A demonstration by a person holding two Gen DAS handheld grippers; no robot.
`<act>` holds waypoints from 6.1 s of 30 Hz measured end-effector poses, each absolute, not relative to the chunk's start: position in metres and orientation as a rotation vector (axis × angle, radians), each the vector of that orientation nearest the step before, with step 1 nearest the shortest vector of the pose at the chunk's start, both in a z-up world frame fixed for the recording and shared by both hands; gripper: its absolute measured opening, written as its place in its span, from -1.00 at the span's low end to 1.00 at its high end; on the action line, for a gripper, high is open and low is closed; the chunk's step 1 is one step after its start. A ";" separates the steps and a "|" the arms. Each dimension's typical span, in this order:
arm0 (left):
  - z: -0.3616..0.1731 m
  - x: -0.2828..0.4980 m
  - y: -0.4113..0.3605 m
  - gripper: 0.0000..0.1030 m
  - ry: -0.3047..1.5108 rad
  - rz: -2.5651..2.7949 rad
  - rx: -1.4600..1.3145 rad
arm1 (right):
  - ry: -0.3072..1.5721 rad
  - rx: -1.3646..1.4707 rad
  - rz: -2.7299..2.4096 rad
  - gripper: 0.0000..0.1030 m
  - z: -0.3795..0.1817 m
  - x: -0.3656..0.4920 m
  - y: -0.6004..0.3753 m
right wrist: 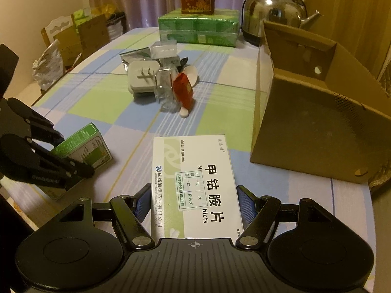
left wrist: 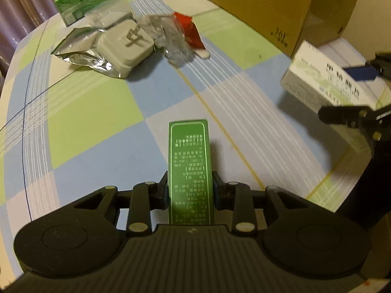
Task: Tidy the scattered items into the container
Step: 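Carry the green box and white box toward the cardboard box with both grippers, then lower the green box into the cardboard box and open the left gripper, then lower the white box into the cardboard box and open the right gripper, then withdraw both grippers from the cardboard box back toward the table items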
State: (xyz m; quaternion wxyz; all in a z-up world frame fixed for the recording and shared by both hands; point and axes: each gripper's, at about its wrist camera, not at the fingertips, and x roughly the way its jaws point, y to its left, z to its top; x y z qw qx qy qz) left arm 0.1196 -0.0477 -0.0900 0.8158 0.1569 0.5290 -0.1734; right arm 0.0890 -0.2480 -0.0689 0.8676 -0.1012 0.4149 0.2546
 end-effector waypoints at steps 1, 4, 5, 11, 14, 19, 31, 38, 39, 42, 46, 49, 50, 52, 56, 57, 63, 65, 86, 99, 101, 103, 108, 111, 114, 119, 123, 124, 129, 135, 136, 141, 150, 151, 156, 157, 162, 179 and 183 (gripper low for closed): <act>-0.089 0.119 -0.048 -0.51 1.126 -0.372 0.335 | 0.862 -0.209 0.533 0.34 -0.067 0.090 -0.248; -0.076 0.117 -0.046 -0.51 1.100 -0.375 0.329 | 0.841 -0.205 0.536 0.34 -0.061 0.090 -0.251; -0.070 0.117 -0.045 -0.51 1.089 -0.374 0.327 | 0.831 -0.204 0.534 0.34 -0.058 0.090 -0.252; -0.034 0.117 -0.050 -0.51 1.019 -0.371 0.327 | 0.774 -0.184 0.517 0.34 -0.037 0.081 -0.259; -0.016 0.117 -0.057 -0.51 0.987 -0.385 0.329 | 0.742 -0.179 0.509 0.34 -0.024 0.076 -0.265; 0.008 0.119 -0.075 -0.51 0.936 -0.406 0.324 | 0.676 -0.177 0.486 0.34 0.004 0.072 -0.274; 0.065 0.149 -0.142 -0.51 0.824 -0.501 0.310 | 0.549 -0.182 0.400 0.34 0.058 0.094 -0.312; 0.088 0.181 -0.185 -0.51 0.778 -0.557 0.316 | 0.532 -0.180 0.351 0.34 0.070 0.131 -0.340; 0.089 0.187 -0.190 -0.51 0.775 -0.562 0.314 | 0.536 -0.172 0.347 0.34 0.071 0.138 -0.344; 0.088 0.206 -0.205 -0.51 0.774 -0.573 0.304 | 0.548 -0.146 0.330 0.34 0.073 0.160 -0.358; 0.084 0.233 -0.223 -0.51 0.780 -0.583 0.270 | 0.568 -0.092 0.304 0.34 0.075 0.194 -0.374; 0.078 0.253 -0.235 -0.51 0.790 -0.586 0.235 | 0.590 -0.070 0.287 0.34 0.070 0.218 -0.383; 0.076 0.260 -0.239 -0.51 0.795 -0.587 0.221 | 0.597 -0.068 0.283 0.34 0.068 0.224 -0.385; 0.069 0.272 -0.245 -0.51 0.808 -0.590 0.194 | 0.609 -0.065 0.275 0.34 0.062 0.235 -0.389; 0.052 0.294 -0.254 -0.51 0.842 -0.587 0.163 | 0.631 -0.079 0.262 0.34 0.048 0.251 -0.392; 0.047 0.298 -0.257 -0.51 0.850 -0.583 0.164 | 0.639 -0.081 0.260 0.34 0.044 0.254 -0.393; 0.018 0.318 -0.265 -0.51 0.897 -0.570 0.163 | 0.667 -0.104 0.243 0.34 0.024 0.266 -0.395; 0.012 0.322 -0.267 -0.51 0.909 -0.570 0.167 | 0.669 -0.103 0.241 0.34 0.020 0.269 -0.396; 0.034 0.309 -0.238 -0.39 0.796 -0.487 0.230 | 0.713 -0.132 0.308 0.34 0.005 0.272 -0.371; 0.032 0.307 -0.215 -0.34 0.799 -0.472 0.186 | 0.829 -0.163 0.299 0.35 -0.029 0.290 -0.352; 0.030 0.307 -0.213 -0.34 0.804 -0.473 0.179 | 0.837 -0.166 0.298 0.35 -0.032 0.290 -0.350; 0.028 0.308 -0.211 -0.34 0.808 -0.471 0.174 | 0.848 -0.176 0.296 0.35 -0.035 0.292 -0.349; 0.026 0.308 -0.206 -0.34 0.812 -0.466 0.160 | 0.841 -0.167 0.284 0.49 -0.035 0.291 -0.350; 0.027 0.306 -0.202 -0.34 0.812 -0.459 0.156 | 0.821 -0.156 0.276 0.58 -0.030 0.289 -0.353; 0.029 0.303 -0.197 -0.34 0.809 -0.450 0.149 | 0.808 -0.149 0.272 0.59 -0.025 0.284 -0.355; 0.037 0.292 -0.187 -0.30 0.801 -0.435 0.145 | 0.782 -0.140 0.270 0.60 -0.010 0.271 -0.357; 0.045 0.280 -0.177 -0.27 0.796 -0.420 0.147 | 0.759 -0.134 0.272 0.62 0.007 0.258 -0.357; 0.047 0.275 -0.174 -0.24 0.792 -0.415 0.147 | 0.753 -0.134 0.272 0.63 0.011 0.255 -0.356; 0.059 0.252 -0.162 -0.16 0.777 -0.399 0.147 | 0.727 -0.136 0.283 0.70 0.031 0.232 -0.350; 0.065 0.216 -0.148 0.27 0.773 -0.384 0.132 | 0.715 -0.111 0.298 0.84 0.047 0.195 -0.344; 0.066 0.209 -0.145 0.40 0.772 -0.381 0.130 | 0.715 -0.104 0.300 0.86 0.049 0.188 -0.343; 0.067 0.174 -0.130 0.69 0.766 -0.376 0.109 | 0.721 -0.088 0.309 0.91 0.052 0.154 -0.338; 0.059 0.119 -0.103 0.94 0.766 -0.335 0.077 | 0.726 -0.072 0.336 0.95 0.053 0.106 -0.326; 0.058 0.114 -0.099 0.97 0.767 -0.324 0.075 | 0.726 -0.071 0.341 0.95 0.053 0.102 -0.324; 0.049 0.092 -0.074 0.97 0.780 -0.279 0.066 | 0.742 -0.079 0.387 0.96 0.047 0.087 -0.305; 0.046 0.089 -0.068 0.97 0.785 -0.267 0.068 | 0.746 -0.084 0.397 0.96 0.045 0.086 -0.300; 0.038 0.081 -0.034 0.97 0.804 -0.206 0.039 | 0.754 -0.110 0.468 0.96 0.034 0.080 -0.275; 0.005 0.119 0.019 0.97 0.825 -0.188 0.102 | 0.758 -0.236 0.619 0.95 -0.015 0.118 -0.195; -0.009 0.138 0.024 0.97 0.848 -0.187 0.090 | 0.767 -0.239 0.623 0.95 -0.033 0.142 -0.184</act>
